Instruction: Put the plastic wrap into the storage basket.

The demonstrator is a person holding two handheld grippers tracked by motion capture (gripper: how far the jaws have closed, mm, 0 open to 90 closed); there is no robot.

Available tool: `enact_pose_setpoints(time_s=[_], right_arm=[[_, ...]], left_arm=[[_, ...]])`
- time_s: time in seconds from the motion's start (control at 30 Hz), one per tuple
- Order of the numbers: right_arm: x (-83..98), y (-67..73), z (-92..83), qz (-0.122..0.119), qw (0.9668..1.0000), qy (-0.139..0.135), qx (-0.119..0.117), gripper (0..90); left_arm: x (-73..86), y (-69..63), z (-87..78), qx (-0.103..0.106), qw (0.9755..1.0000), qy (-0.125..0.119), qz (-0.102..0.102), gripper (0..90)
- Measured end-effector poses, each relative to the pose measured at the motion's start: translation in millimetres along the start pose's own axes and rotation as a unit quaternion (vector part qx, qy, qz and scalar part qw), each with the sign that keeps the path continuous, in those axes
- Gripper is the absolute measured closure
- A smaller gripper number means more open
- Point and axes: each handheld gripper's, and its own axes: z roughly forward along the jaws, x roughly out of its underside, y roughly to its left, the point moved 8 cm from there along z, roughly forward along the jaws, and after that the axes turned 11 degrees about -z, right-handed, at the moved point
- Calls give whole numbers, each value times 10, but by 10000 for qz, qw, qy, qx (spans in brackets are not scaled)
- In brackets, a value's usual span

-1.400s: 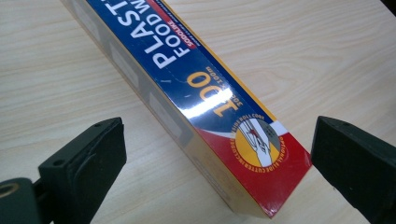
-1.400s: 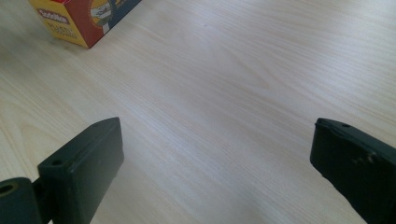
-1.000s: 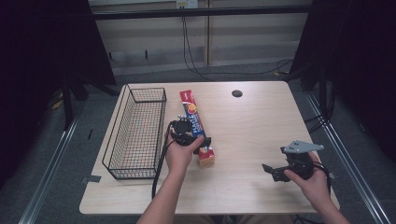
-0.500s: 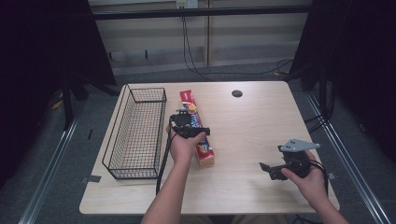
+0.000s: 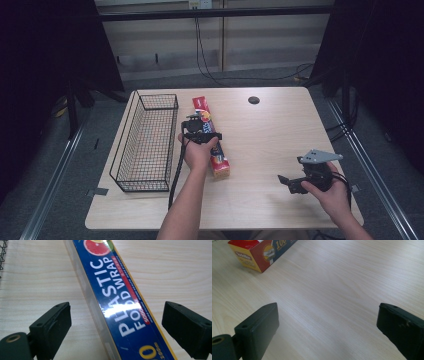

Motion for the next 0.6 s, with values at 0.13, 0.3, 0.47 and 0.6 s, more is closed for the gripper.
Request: enact_pose_setpoints(time_s=[0.13, 0.3, 0.47, 0.6], right_arm=[[12, -3, 5, 1, 10000, -2, -2, 40], [7, -19, 2, 40, 10000, -20, 7, 42], [2, -29, -6, 48, 10000, -48, 23, 43], [-1, -23, -8, 62, 10000, -38, 15, 44]], left_arm=[[-22, 8, 33, -114, 9999, 36, 107, 92], [-62, -32, 93, -108, 9999, 78, -40, 99], [-89, -31, 140, -165, 9996, 54, -233, 114], [-76, -6, 189, -211, 9995, 141, -201, 117]])
